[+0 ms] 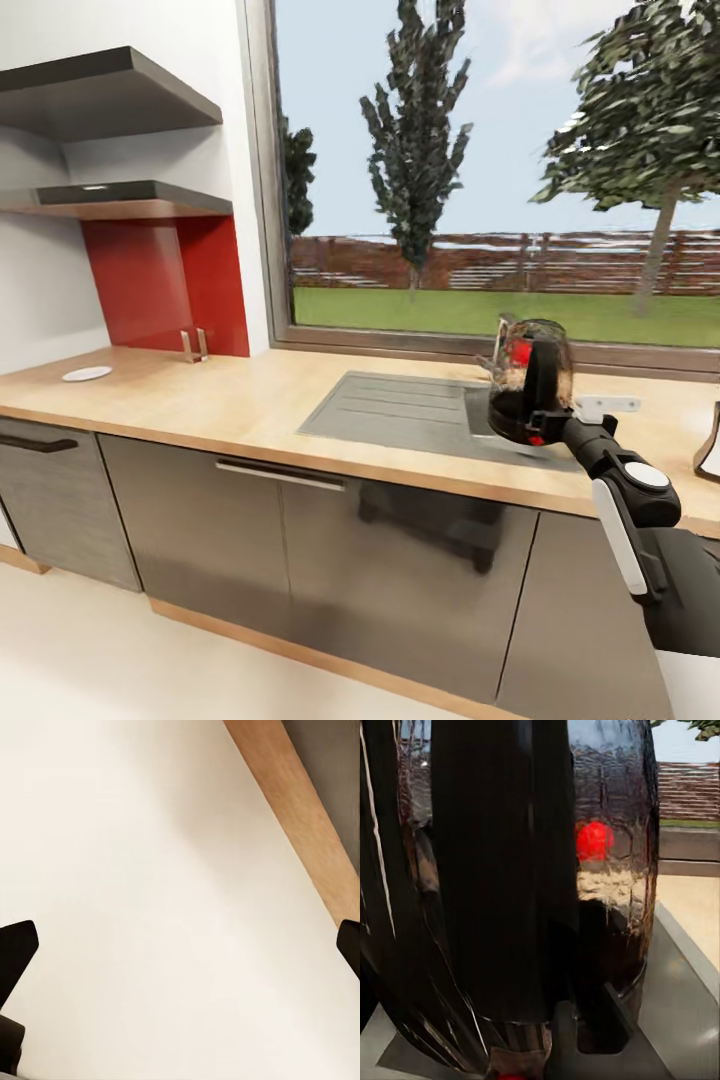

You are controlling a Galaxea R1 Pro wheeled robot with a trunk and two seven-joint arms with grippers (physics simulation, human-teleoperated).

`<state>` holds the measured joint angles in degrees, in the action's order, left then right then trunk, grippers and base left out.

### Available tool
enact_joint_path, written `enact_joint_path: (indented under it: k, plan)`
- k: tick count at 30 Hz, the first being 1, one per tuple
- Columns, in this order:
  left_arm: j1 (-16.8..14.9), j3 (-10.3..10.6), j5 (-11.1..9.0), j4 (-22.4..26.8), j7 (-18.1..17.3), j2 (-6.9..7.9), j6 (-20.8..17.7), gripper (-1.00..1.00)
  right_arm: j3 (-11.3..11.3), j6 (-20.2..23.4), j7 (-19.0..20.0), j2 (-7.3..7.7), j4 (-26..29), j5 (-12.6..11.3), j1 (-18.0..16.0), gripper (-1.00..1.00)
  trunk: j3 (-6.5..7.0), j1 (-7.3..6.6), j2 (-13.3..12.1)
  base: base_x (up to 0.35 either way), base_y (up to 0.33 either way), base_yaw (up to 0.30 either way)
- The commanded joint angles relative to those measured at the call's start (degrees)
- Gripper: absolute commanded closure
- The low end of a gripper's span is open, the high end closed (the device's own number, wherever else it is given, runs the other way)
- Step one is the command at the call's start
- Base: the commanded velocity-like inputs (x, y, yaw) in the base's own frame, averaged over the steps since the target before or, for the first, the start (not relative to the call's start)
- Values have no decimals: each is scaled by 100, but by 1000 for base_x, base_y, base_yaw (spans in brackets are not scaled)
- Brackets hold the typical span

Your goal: Set up a coffee station on the kitchen countertop: keep the coffee maker on the countertop, move the bottle of coffee from the kitchen shelf to the counter next to the coffee maker, place a paper coffee filter on top of the coffee maker, put the saucer next to the coffee maker with the coffee cup on the saucer, and place the electric kettle next to the coffee maker.

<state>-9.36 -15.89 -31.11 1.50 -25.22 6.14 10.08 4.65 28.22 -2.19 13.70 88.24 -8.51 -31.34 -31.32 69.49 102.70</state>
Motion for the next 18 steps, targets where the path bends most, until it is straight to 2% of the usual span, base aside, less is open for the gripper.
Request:
enact_joint_path:
  k: [1, 9, 18]
  plan:
    - [-4, -46, 26, -9, -27, 1, 13, -100, 1, 29, -27, 1, 9, -28, -6, 100, -6, 0, 3, 83, 94, -133]
    - [-4, -46, 27, -9, -27, 1, 13, -100, 1, 32, -27, 1, 9, -28, -4, 100, -6, 0, 3, 25, 35, -218]
    - [-4, -46, 26, -9, -27, 4, 12, -100, 1, 35, -28, 1, 0, -19, -4, 100, -6, 0, 3, 1, 189, -45]
